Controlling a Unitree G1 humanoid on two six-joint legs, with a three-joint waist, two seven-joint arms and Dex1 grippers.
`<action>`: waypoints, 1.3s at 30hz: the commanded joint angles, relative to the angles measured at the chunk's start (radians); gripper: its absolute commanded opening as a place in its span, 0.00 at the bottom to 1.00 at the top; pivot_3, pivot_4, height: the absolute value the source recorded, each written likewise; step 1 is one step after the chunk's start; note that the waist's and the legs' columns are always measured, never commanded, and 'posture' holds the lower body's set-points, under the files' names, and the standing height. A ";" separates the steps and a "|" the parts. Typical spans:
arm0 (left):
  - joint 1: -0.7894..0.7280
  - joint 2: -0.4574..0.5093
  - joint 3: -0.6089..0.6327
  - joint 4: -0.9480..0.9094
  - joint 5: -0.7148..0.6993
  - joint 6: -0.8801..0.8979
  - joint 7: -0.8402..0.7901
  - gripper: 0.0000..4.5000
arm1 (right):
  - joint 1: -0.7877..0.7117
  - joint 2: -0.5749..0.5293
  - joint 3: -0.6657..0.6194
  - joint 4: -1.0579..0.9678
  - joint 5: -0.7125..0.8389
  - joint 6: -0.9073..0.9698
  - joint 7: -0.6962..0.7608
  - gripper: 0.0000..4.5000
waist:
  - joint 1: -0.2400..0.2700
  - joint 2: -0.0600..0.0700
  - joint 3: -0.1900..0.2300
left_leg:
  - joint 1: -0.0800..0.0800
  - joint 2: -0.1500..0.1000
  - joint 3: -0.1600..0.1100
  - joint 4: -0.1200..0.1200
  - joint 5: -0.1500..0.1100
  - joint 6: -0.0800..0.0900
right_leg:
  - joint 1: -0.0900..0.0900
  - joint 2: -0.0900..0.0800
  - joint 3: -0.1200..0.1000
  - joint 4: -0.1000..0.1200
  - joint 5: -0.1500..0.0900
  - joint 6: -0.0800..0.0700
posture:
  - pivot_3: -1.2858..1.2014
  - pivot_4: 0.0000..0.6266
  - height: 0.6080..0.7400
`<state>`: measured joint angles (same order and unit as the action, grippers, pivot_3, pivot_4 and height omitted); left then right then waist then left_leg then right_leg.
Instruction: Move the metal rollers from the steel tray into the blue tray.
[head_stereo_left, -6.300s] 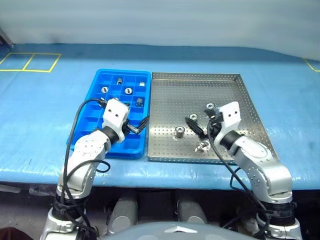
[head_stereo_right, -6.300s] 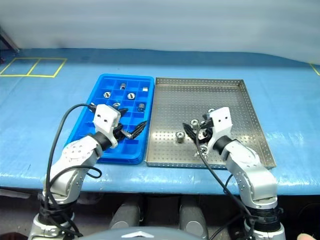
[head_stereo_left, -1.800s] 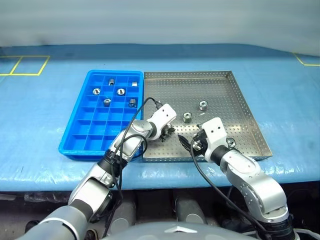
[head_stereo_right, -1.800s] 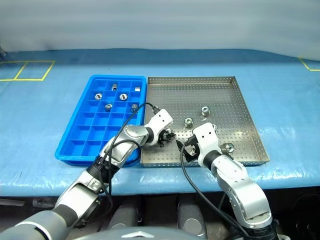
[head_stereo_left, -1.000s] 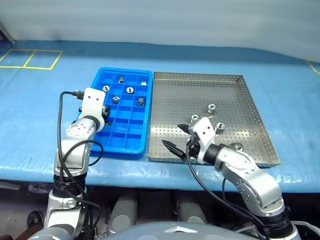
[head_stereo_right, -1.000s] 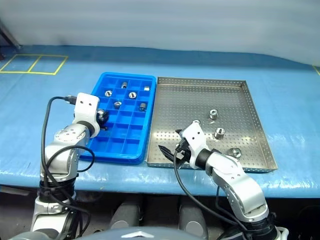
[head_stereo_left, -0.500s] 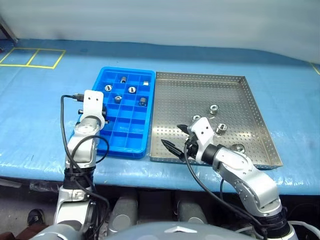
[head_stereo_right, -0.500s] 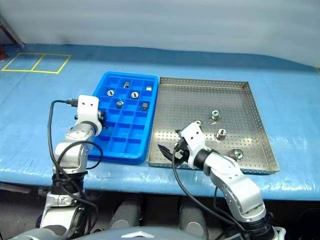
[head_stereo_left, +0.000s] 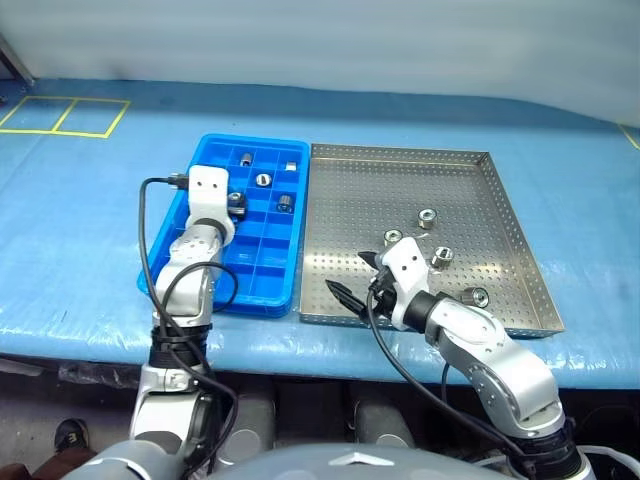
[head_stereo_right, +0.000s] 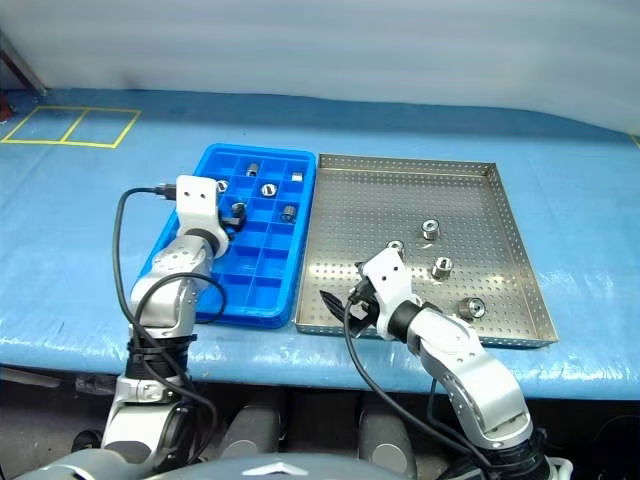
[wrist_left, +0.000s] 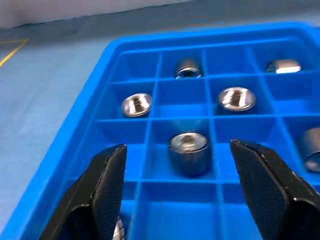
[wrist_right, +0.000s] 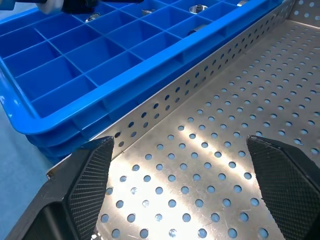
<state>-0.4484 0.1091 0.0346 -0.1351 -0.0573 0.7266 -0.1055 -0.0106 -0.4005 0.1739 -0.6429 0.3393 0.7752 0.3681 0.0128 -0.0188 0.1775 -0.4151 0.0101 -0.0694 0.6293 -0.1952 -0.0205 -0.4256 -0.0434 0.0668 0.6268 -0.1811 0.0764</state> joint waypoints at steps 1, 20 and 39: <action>-0.035 0.047 -0.193 -0.104 -0.144 0.029 -0.314 0.80 | 0.022 -0.049 -0.064 -0.112 0.034 0.026 0.023 1.00 | 0.001 0.000 0.000 | 0.000 0.000 0.000 0.000 0.000 0.000 | 0.000 0.000 0.000 0.000 0.000 0.000 | 0.54 0.24 1.00; -0.418 -0.092 -0.516 0.692 0.110 -0.339 -0.453 0.80 | 0.109 -0.085 -0.119 -0.210 0.037 0.014 -0.017 1.00 | -0.076 0.000 0.000 | -0.002 -0.001 0.002 0.000 -0.001 0.001 | -0.002 0.000 0.002 -0.001 0.000 0.001 | 0.46 0.24 1.00; -0.516 -0.195 -0.436 1.046 0.208 -0.467 -0.384 0.41 | 0.131 -0.079 -0.084 -0.206 -0.029 -0.003 -0.050 1.00 | -0.129 0.000 0.000 | -0.001 -0.001 0.002 0.001 -0.001 0.001 | -0.002 0.000 0.003 0.000 0.000 0.002 | 0.46 0.24 1.00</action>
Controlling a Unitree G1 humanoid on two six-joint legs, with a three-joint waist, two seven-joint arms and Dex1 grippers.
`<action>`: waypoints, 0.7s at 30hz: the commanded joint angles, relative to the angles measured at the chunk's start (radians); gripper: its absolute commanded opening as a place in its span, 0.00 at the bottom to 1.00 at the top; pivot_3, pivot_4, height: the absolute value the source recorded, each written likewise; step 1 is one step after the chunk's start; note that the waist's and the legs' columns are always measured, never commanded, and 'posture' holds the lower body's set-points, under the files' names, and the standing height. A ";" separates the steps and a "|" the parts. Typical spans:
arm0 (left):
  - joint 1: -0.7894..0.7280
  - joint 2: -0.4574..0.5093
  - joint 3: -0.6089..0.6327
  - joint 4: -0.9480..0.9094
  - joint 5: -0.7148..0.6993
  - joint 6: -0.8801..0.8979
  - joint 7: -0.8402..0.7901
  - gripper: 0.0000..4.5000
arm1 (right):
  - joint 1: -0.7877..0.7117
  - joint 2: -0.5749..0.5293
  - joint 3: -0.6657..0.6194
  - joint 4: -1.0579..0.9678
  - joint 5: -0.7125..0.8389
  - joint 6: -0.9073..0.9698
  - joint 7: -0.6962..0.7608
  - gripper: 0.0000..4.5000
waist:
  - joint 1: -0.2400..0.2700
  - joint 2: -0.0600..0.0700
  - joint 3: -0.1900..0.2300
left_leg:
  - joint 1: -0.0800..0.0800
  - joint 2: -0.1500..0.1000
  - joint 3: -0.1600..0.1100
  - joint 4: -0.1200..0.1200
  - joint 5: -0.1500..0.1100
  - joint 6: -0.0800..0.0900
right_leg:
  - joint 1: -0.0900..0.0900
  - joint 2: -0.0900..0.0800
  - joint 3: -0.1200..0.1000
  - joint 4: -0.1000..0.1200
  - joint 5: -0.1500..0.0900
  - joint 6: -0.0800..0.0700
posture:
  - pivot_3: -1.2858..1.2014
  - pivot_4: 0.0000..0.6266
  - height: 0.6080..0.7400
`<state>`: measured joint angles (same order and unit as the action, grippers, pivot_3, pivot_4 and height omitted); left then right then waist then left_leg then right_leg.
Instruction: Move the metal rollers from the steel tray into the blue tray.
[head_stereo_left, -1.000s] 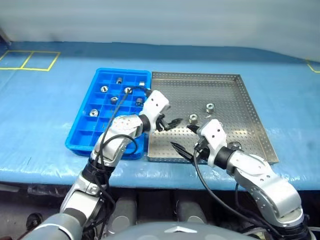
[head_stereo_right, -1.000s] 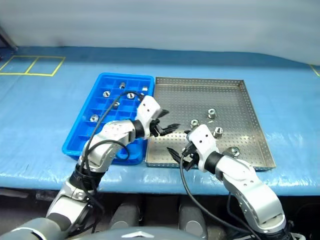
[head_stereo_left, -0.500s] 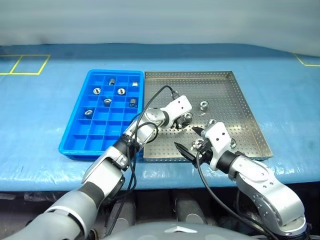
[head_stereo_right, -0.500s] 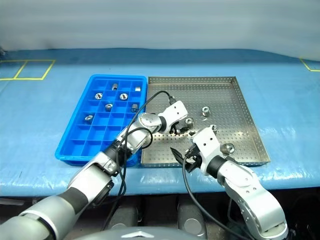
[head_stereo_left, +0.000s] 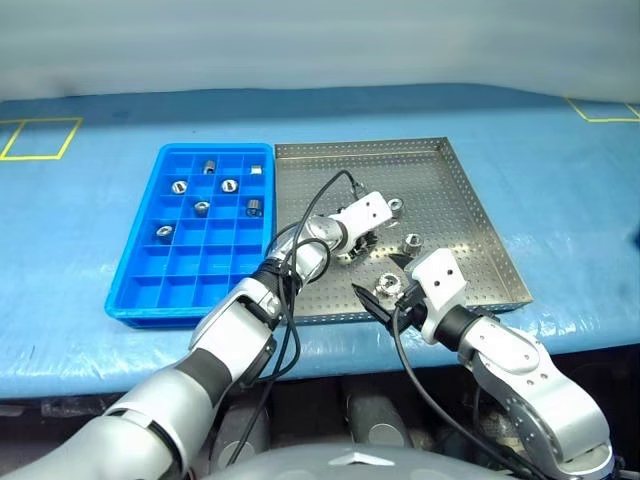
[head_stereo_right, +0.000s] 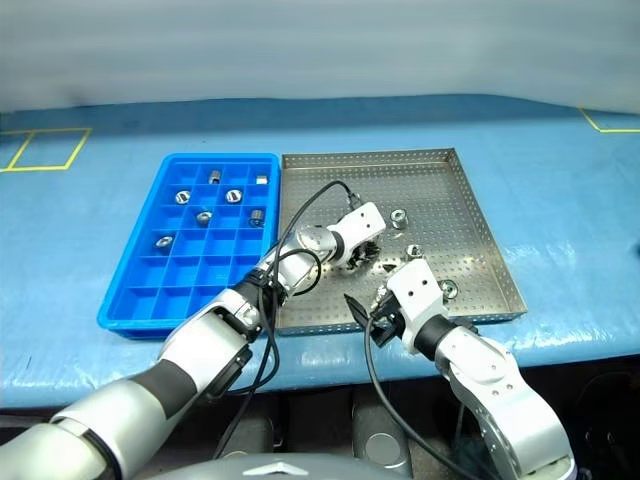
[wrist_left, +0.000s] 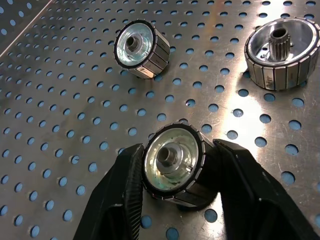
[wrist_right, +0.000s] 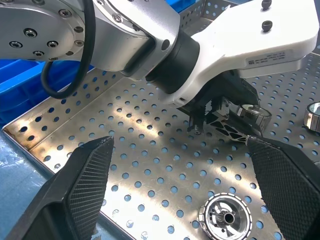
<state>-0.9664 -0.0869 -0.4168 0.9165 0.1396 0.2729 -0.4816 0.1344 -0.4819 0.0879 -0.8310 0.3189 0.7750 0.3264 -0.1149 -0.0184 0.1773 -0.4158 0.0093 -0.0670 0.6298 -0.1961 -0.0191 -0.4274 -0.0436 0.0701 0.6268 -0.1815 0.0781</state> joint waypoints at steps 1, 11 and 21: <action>0.009 0.005 0.019 -0.014 0.011 -0.018 -0.014 0.41 | -0.020 0.002 0.007 -0.013 -0.012 0.003 -0.011 1.00 | -0.002 0.000 0.000 | 0.000 0.000 0.000 0.000 0.000 0.000 | 0.000 0.000 0.000 0.000 0.000 0.000 | 0.46 0.24 1.00; 0.131 0.116 0.137 -0.482 -0.103 0.194 -0.136 0.41 | -0.101 0.031 0.036 0.056 0.001 0.030 0.012 1.00 | -0.004 0.000 0.000 | 0.000 0.000 0.001 -0.001 0.000 0.000 | -0.001 0.000 0.001 0.001 0.000 0.000 | 0.48 0.24 1.00; 0.424 0.396 0.421 -1.292 -0.306 0.700 -0.151 0.41 | -0.184 0.032 0.088 0.105 0.111 -0.053 0.202 1.00 | 0.033 0.001 0.000 | 0.002 0.002 -0.001 -0.002 0.000 0.000 | 0.000 0.001 0.000 0.002 0.000 0.000 | 0.55 0.24 1.00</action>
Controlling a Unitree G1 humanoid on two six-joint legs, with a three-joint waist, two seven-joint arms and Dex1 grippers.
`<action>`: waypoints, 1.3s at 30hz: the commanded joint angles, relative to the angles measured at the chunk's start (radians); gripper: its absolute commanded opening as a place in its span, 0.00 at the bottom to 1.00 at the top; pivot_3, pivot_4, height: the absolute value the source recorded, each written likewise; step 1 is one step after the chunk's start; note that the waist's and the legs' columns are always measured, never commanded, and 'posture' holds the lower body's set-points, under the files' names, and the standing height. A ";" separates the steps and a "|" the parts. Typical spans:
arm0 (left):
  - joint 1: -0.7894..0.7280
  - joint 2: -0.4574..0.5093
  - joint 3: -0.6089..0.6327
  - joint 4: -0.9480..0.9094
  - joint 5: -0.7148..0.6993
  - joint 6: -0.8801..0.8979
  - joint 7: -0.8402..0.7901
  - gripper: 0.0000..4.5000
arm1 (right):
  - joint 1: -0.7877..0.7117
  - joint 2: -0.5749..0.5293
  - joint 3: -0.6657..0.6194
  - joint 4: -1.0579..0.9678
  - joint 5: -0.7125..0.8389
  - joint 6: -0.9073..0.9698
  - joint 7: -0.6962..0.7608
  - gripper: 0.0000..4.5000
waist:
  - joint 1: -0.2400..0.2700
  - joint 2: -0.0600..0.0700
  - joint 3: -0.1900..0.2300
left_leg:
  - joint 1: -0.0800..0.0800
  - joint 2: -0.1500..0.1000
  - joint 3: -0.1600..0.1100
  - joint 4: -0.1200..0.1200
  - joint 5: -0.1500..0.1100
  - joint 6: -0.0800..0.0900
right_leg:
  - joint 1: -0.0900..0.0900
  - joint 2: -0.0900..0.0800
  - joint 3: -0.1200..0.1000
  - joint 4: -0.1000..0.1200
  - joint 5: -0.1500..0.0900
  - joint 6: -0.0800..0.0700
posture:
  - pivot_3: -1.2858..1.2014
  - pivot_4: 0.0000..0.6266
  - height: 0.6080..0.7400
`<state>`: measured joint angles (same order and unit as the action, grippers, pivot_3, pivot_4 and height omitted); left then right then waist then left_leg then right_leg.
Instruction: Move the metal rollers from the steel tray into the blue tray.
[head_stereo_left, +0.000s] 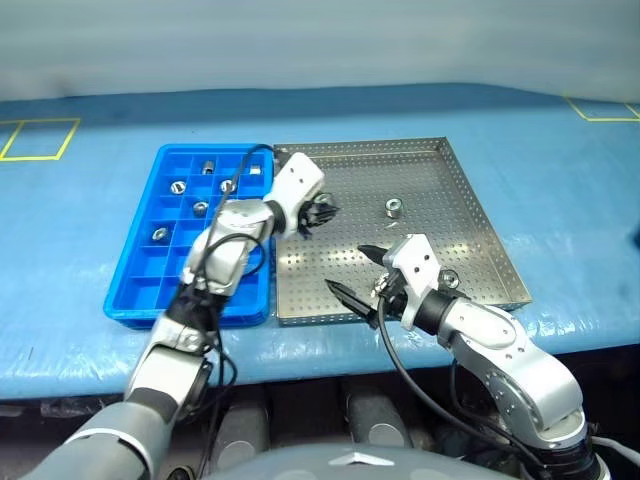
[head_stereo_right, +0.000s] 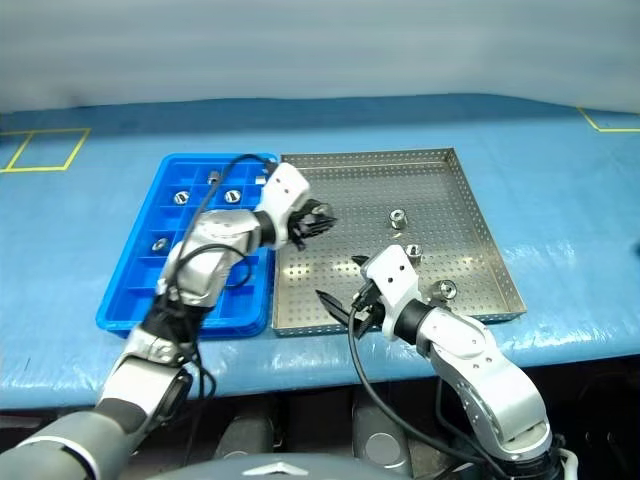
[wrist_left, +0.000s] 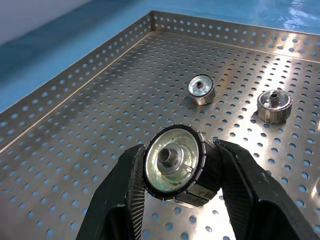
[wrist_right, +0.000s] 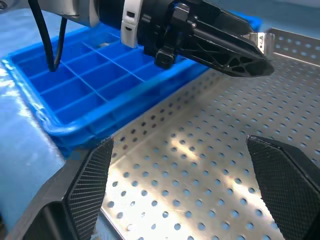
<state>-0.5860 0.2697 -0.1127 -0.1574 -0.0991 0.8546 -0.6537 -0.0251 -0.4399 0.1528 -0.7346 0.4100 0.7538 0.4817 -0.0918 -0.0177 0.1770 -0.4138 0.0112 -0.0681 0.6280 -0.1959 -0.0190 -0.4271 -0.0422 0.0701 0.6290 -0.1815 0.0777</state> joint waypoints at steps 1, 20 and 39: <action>0.081 0.061 0.149 -0.288 -0.077 0.158 0.036 0.41 | -0.034 -0.011 0.034 0.026 0.015 -0.035 0.056 1.00 | 0.019 0.000 0.000 | 0.000 0.000 0.000 0.000 0.000 0.000 | 0.000 0.000 0.000 0.000 0.000 0.000 | 0.56 0.24 1.00; 0.540 0.144 0.384 -0.663 -0.031 0.466 0.342 0.41 | -0.170 0.044 0.119 0.215 -0.054 -0.065 0.071 1.00 | 0.166 -0.002 0.000 | 0.001 0.000 -0.005 0.001 0.001 -0.002 | 0.003 -0.001 -0.006 -0.001 -0.001 -0.002 | 0.64 0.24 1.00; 0.338 0.013 0.325 -0.506 -0.238 0.290 0.266 0.78 | -0.107 0.016 0.048 0.125 -0.101 -0.001 -0.041 1.00 | 0.158 -0.002 0.000 | -0.001 0.000 -0.004 0.000 0.001 -0.003 | 0.002 -0.001 -0.007 -0.002 -0.002 -0.004 | 0.59 0.24 1.00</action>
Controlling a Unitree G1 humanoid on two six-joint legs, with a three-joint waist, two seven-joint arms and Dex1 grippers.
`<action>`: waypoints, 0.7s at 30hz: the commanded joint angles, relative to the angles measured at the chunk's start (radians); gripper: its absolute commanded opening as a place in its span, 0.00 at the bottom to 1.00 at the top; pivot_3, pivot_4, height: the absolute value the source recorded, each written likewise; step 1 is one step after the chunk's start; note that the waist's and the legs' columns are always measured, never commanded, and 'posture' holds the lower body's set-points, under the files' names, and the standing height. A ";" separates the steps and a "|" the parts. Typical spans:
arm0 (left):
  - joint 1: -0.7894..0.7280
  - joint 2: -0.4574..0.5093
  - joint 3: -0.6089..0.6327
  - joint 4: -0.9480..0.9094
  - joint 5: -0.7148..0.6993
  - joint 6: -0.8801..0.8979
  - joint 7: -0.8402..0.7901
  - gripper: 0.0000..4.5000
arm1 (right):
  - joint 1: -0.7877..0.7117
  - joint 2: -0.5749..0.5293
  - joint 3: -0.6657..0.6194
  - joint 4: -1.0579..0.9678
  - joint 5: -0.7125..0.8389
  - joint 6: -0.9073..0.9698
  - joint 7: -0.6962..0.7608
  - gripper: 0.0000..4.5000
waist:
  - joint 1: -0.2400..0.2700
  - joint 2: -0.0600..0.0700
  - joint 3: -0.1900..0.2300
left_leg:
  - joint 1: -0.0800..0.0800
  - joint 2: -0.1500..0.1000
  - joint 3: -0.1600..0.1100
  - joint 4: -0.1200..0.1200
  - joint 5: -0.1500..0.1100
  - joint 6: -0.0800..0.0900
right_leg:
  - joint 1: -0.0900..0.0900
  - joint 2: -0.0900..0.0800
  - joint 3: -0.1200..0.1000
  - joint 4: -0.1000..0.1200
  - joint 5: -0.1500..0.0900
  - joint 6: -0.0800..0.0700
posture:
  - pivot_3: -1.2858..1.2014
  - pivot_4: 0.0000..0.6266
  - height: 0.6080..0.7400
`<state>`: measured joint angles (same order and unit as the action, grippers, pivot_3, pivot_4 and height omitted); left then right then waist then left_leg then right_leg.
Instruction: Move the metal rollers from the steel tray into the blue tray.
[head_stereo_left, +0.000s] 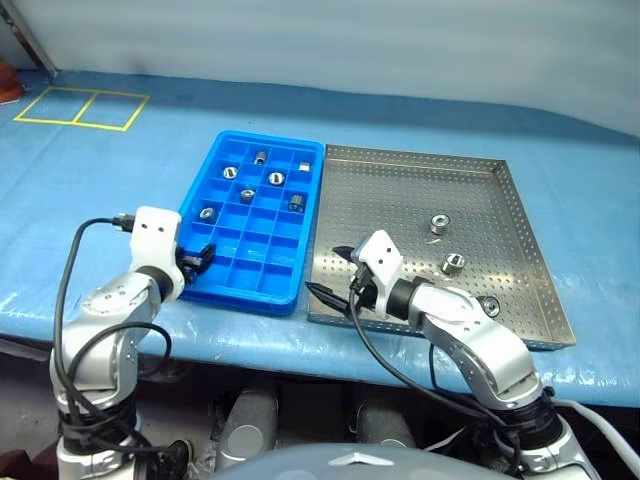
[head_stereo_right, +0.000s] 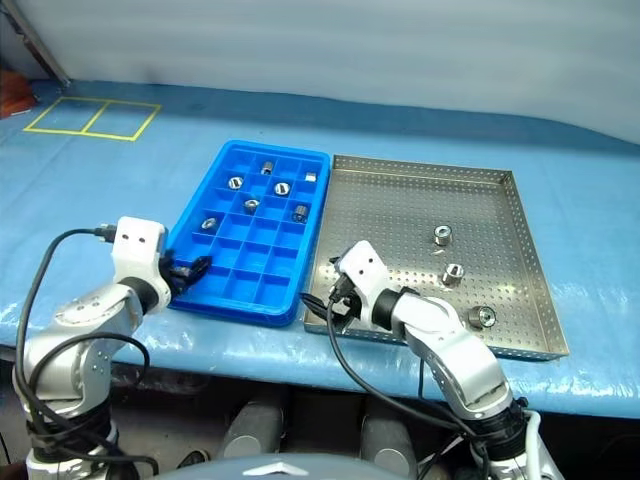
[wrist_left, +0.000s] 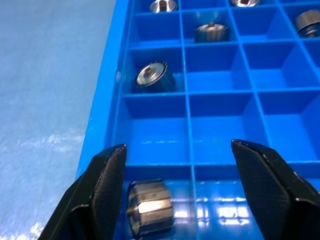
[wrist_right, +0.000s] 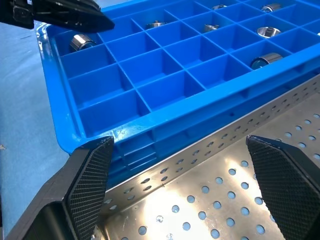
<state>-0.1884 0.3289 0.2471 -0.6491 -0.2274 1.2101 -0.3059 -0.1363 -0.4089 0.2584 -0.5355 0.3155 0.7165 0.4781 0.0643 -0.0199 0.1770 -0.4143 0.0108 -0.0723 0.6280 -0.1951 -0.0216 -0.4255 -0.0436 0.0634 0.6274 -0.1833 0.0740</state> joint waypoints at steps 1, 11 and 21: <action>-0.090 -0.074 -0.070 0.001 -0.160 -0.075 -0.126 0.78 | 0.015 -0.033 -0.076 -0.097 -0.010 0.058 -0.046 1.00 | 0.004 0.000 0.000 | -0.001 0.000 0.000 0.000 0.000 0.000 | 0.000 0.000 0.000 0.000 0.000 0.000 | 0.58 0.24 1.00; -0.366 -0.132 -0.579 0.470 -0.111 -0.323 -0.356 0.78 | 0.102 -0.165 -0.209 -0.269 -0.114 0.283 -0.190 1.00 | -0.049 0.000 -0.001 | -0.001 -0.001 0.001 0.001 0.000 0.000 | 0.000 0.000 0.001 -0.001 0.000 0.000 | 0.51 0.24 1.00; -0.555 -0.239 -0.765 0.920 0.029 -0.575 -0.511 0.78 | 0.267 -0.172 -0.259 -0.450 -0.119 0.375 -0.213 1.00 | -0.137 0.000 -0.001 | -0.002 -0.001 0.004 0.001 -0.001 0.002 | -0.002 0.000 0.004 -0.001 0.000 0.001 | 0.44 0.24 1.00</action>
<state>-0.7130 0.1069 -0.5015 0.2434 -0.2215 0.6826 -0.7888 0.1196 -0.5805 0.0324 -0.9255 0.2065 1.0854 0.2802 -0.0730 -0.0195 0.1763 -0.4166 0.0096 -0.0684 0.6292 -0.1963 -0.0195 -0.4274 -0.0439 0.0678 0.6265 -0.1836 0.0752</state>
